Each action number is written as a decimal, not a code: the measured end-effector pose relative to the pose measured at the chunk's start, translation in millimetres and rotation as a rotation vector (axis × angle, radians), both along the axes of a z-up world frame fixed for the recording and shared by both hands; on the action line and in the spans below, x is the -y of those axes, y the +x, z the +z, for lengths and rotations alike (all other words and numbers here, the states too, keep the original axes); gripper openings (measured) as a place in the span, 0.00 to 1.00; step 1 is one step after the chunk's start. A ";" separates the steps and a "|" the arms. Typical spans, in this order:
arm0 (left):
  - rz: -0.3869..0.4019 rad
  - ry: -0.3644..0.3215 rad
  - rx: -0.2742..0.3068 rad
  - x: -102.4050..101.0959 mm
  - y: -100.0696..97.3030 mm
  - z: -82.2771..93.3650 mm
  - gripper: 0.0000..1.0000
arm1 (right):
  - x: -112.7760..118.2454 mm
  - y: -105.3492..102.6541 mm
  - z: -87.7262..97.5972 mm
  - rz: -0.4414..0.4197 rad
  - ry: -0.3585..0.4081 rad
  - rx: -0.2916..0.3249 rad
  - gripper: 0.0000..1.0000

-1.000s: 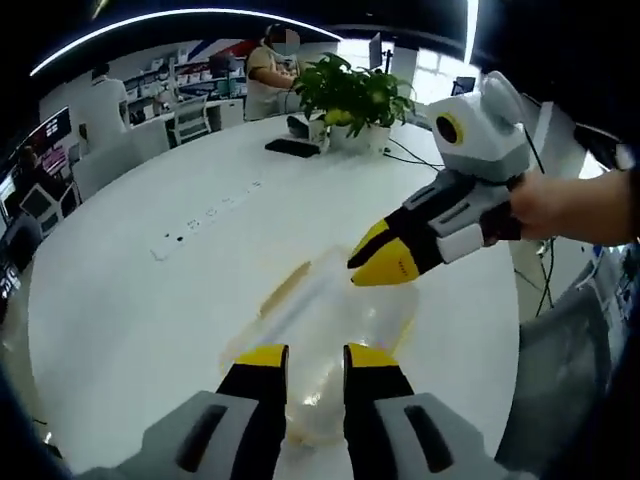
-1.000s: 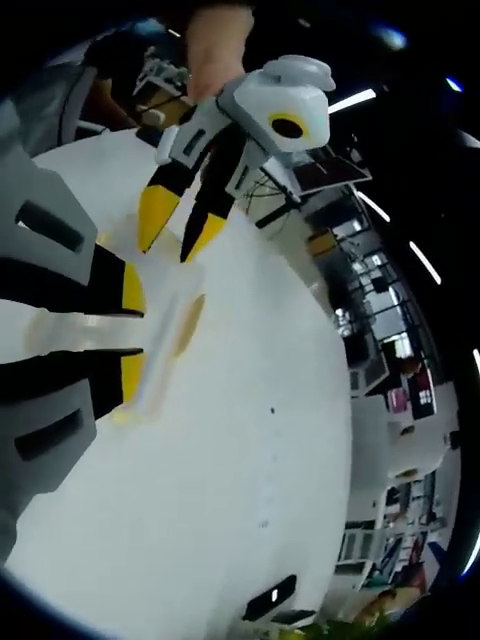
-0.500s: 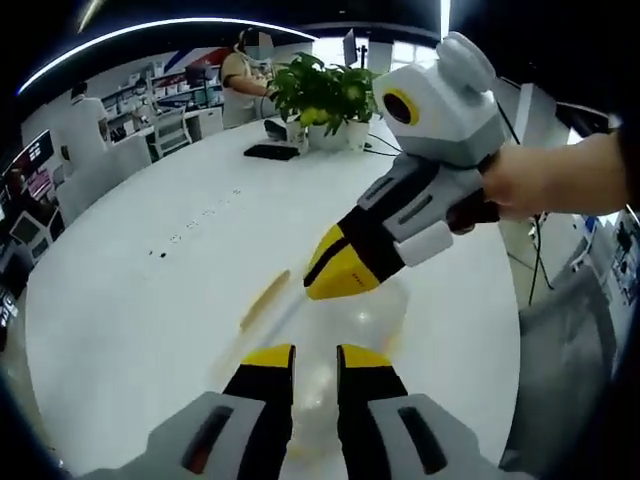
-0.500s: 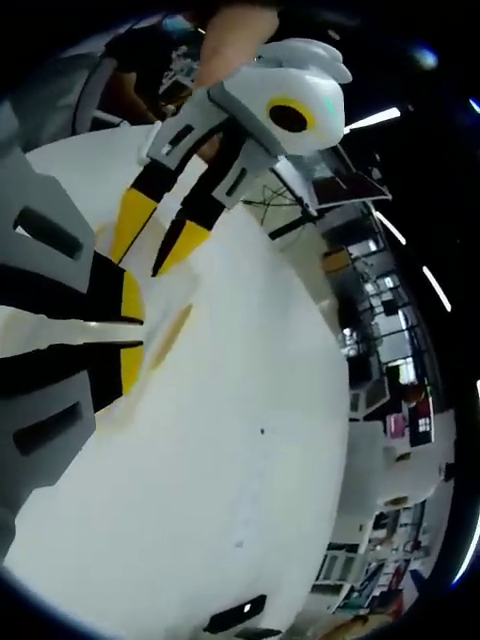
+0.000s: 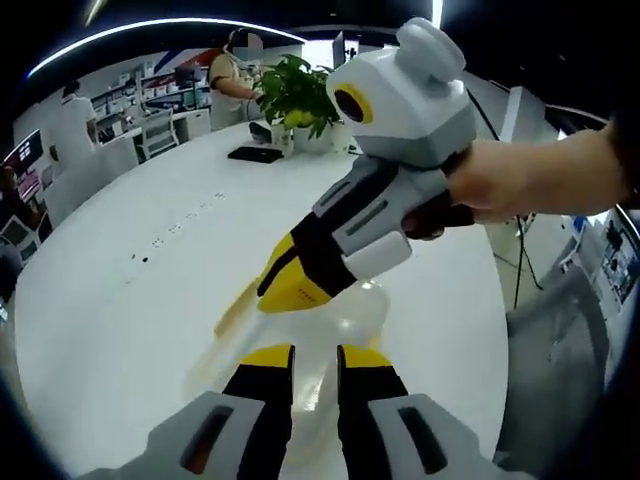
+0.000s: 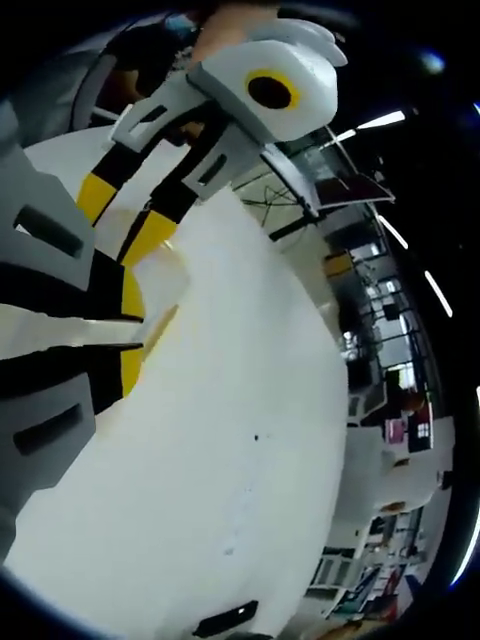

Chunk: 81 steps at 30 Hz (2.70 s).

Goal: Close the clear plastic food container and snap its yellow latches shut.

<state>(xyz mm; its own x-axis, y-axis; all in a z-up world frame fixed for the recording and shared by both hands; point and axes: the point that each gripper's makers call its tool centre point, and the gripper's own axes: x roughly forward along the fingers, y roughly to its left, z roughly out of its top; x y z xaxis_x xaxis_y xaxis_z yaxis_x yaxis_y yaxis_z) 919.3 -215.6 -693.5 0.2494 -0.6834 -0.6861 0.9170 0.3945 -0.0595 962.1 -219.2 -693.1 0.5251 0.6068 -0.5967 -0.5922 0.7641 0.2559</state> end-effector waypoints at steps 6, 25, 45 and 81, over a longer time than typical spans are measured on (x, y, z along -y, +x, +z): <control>-0.014 0.010 0.001 0.3 -2.8 -3.8 0.09 | -0.4 3.0 -1.2 0.004 -0.006 0.001 0.05; -0.104 0.057 0.085 1.4 -19.9 -14.2 0.24 | 0.1 15.3 -3.5 0.018 -0.030 -0.001 0.12; -0.244 0.182 0.288 2.6 -23.2 -19.5 0.27 | -3.4 14.2 -10.2 0.108 -0.078 -0.030 0.16; -0.446 0.336 0.333 4.9 -21.4 -24.4 0.28 | -13.0 8.5 -24.9 0.674 -0.355 -0.136 0.27</control>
